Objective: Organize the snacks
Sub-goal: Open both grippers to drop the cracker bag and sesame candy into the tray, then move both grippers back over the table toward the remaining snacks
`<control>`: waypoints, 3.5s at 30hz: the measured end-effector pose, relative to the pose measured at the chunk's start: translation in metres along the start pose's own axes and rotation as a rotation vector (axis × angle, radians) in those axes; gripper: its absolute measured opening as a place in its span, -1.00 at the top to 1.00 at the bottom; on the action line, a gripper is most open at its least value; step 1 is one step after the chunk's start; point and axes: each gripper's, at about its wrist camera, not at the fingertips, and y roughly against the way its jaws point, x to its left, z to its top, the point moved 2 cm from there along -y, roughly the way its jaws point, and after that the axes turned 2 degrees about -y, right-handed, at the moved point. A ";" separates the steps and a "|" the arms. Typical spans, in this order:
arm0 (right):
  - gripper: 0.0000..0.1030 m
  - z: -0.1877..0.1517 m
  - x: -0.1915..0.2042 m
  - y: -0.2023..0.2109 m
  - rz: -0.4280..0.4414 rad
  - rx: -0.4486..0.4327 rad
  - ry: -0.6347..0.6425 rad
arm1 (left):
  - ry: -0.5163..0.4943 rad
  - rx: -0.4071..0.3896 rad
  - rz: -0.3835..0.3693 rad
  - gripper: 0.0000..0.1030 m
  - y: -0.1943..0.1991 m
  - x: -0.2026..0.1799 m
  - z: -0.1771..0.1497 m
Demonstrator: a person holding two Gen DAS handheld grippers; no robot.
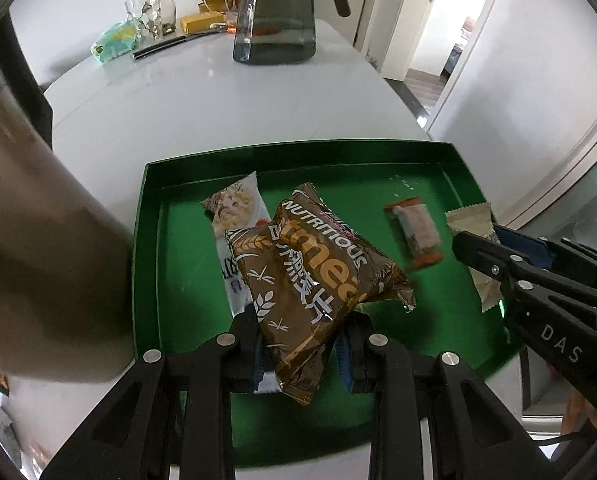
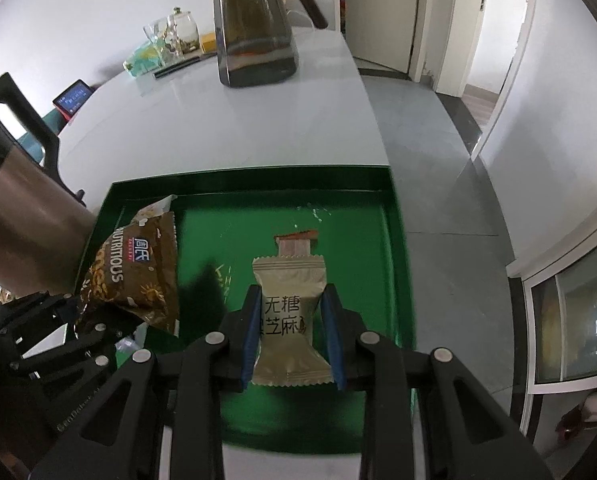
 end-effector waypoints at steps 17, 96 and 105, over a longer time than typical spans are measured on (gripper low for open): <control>0.81 0.002 0.004 -0.021 -0.007 0.041 0.008 | -0.015 0.032 0.067 0.48 -0.019 -0.003 0.005; -1.00 -0.115 0.225 0.111 -0.004 -0.145 0.043 | 0.087 -0.120 0.105 -0.97 0.166 0.218 -0.167; -1.00 -0.108 0.316 0.092 0.058 -0.159 0.076 | 0.128 -0.076 0.108 -0.97 0.154 0.310 -0.200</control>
